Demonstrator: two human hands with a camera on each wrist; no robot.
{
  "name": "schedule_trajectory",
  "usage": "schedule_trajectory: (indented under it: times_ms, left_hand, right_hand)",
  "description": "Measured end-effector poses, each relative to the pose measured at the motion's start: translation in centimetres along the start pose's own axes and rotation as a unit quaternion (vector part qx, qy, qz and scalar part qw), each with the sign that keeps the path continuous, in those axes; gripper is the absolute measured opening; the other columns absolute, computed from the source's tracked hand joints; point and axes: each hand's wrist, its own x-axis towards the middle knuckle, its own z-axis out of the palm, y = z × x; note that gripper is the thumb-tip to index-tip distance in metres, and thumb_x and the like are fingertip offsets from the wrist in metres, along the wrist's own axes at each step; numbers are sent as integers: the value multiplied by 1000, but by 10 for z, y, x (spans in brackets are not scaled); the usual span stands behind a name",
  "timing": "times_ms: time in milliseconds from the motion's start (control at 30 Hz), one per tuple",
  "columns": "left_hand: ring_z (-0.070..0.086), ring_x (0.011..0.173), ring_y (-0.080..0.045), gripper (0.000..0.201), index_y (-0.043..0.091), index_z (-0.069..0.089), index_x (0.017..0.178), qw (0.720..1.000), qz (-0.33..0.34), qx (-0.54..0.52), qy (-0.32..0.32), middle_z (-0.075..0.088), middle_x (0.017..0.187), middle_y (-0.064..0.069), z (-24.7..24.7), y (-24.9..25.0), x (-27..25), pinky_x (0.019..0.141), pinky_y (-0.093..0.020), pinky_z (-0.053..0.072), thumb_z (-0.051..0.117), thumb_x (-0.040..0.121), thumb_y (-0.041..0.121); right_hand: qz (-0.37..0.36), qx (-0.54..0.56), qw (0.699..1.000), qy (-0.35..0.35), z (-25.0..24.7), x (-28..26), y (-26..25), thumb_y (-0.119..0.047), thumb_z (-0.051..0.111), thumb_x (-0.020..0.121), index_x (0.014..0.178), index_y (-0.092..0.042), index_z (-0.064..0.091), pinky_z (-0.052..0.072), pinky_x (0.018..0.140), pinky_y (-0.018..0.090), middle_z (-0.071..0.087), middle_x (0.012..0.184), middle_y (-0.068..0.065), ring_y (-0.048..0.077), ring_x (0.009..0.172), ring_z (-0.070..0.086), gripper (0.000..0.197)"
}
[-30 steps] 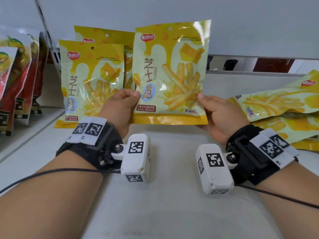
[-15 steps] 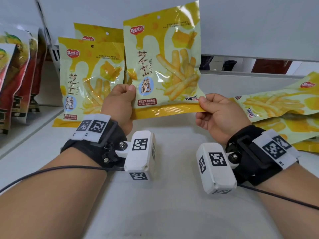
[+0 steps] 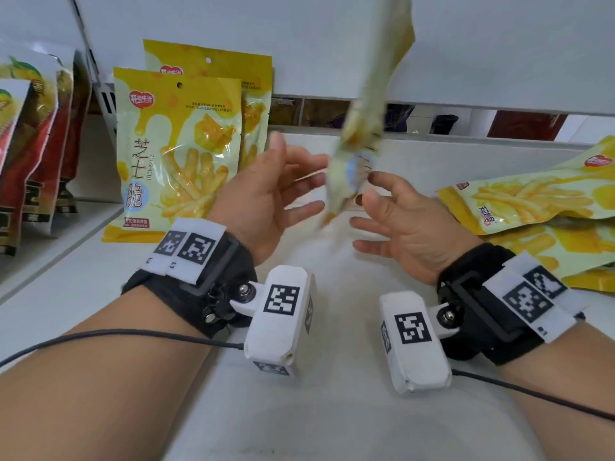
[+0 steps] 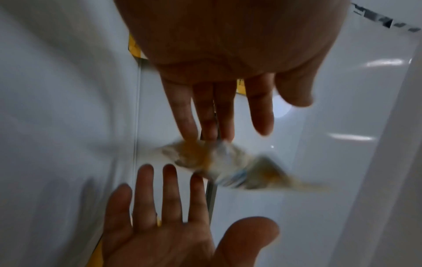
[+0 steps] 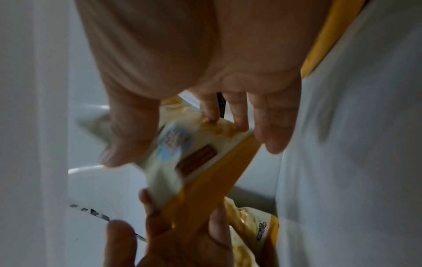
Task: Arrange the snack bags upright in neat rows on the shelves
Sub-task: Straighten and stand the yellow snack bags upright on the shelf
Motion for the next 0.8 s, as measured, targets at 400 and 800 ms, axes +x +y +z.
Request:
schedule_trajectory:
  times_ms: [400, 800]
  left_hand:
    - [57, 100, -6, 39, 19, 55, 124, 969, 35, 159, 188, 62, 108, 5, -18, -7, 9, 82, -25, 40, 60, 90, 37]
    - [69, 78, -20, 15, 19, 64, 92, 988, 21, 120, 90, 73, 87, -1, -29, -9, 11, 67, -35, 59, 57, 91, 6]
  right_hand:
    - [-31, 9, 999, -39, -4, 0, -4, 6, 51, 87, 110, -13, 55, 48, 46, 21, 73, 77, -5, 18, 62, 70, 30]
    - [-40, 48, 994, 93, -4, 7, -3, -13, 50, 94, 100, -15, 64, 48, 97, 46, 69, 108, 10, 27, 105, 65, 15]
